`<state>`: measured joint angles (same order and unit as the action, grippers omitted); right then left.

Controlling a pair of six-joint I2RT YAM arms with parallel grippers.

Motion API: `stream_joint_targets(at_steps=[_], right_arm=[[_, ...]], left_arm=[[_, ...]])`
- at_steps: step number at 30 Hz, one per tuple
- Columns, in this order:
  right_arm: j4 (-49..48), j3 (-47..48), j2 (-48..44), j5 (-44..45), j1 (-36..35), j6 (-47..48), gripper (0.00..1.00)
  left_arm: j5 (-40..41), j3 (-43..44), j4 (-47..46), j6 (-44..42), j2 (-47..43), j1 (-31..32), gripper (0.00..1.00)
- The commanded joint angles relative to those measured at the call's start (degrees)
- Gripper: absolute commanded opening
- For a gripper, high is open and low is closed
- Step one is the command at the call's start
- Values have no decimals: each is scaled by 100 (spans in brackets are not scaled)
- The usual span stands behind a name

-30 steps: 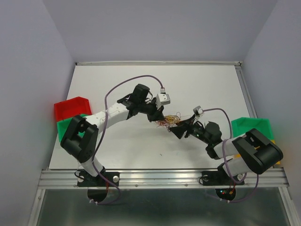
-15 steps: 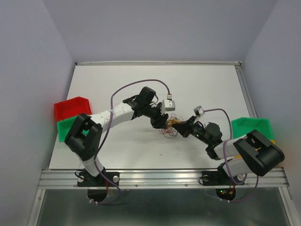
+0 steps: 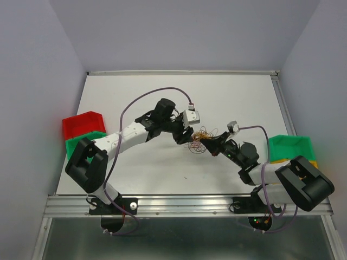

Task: Untangle the cables

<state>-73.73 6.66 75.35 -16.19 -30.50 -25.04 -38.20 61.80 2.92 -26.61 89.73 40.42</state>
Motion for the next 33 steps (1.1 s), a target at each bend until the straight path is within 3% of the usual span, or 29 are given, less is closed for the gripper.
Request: stream_joint_targets(at_steps=[1, 5, 8, 11, 12, 15, 20, 24, 28, 33], right_arm=[[-1513, 178, -47, 115, -158, 139, 1], [-1486, 292, 41, 203, -316, 218, 1], [-1460, 354, 85, 309, -448, 262, 0], [-1381, 389, 103, 440, -518, 298, 1], [-1328, 407, 76, 589, -527, 298, 0], [-855, 468, -55, 914, -545, 359, 1], [103, 433, -556, 2398, -553, 289, 1], [561, 372, -820, 3453, -553, 323, 3], [772, 389, -943, 3411, -553, 403, 3], [1080, 424, -987, 4017, -553, 358, 9]], left_arm=[[190, -203, -854, 270, -448, 27, 64], [198, -63, -968, 332, -308, 105, 63], [356, -19, -1056, 314, -71, 246, 57], [453, -1, -1074, 340, 53, 299, 8], [627, -19, -1109, 376, 44, 299, 0], [1286, -281, -1345, 463, -236, 291, 0], [2509, -933, -2110, 604, -1141, 273, 0], [2642, -1266, -2357, 718, -1581, 185, 0], [2536, -1337, -2410, 692, -1810, 159, 0], [2994, -1390, -2498, 833, -1924, -16, 0]])
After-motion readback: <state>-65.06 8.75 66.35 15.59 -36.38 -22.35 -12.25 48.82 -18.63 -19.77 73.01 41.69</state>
